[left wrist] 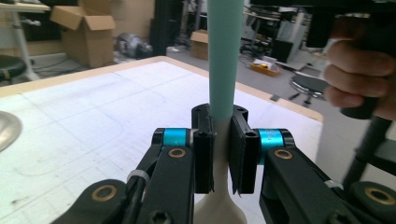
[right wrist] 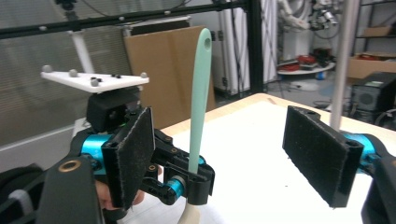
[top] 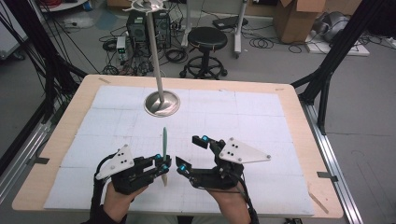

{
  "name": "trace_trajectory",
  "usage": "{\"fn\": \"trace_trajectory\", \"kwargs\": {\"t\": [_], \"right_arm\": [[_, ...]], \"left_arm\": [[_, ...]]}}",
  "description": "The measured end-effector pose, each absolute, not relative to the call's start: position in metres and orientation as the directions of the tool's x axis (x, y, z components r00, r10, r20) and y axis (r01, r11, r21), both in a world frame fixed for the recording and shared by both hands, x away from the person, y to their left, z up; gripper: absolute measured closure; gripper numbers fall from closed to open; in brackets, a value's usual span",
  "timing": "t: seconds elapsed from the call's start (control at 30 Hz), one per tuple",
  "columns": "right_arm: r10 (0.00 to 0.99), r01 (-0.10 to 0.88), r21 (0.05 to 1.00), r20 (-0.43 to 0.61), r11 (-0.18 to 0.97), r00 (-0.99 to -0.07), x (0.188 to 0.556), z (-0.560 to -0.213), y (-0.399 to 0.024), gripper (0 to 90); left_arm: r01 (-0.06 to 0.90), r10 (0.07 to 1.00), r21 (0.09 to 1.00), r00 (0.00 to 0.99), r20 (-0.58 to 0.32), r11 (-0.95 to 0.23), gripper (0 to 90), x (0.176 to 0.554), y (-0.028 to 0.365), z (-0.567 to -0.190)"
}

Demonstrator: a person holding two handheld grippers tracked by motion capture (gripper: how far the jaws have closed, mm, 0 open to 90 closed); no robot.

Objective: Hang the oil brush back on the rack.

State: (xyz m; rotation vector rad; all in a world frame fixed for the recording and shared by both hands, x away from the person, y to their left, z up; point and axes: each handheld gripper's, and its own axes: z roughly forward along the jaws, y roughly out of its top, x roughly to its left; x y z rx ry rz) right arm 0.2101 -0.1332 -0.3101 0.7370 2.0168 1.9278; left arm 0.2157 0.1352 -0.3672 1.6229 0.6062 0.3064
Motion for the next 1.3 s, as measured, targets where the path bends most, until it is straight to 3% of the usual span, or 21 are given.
{"fn": "trace_trajectory", "kwargs": {"t": [0.6,0.93,1.3], "right_arm": [[0.578,0.222,0.975,0.185,-0.008,-0.794,0.211,-0.314,-0.119,44.0],[0.571,0.253,0.967,0.208,0.0,-0.794,0.215,-0.316,-0.113,66.5],[0.585,0.264,0.964,0.214,0.001,-0.783,0.216,-0.314,-0.112,80.0]], "left_arm": [[0.17,0.617,0.98,0.784,-0.072,-0.101,81.0,0.21,0.109,-0.367],[0.165,0.628,0.98,0.776,-0.06,-0.11,80.9,0.208,0.102,-0.367],[0.162,0.627,0.98,0.777,-0.055,-0.115,80.9,0.207,0.1,-0.366]]}}
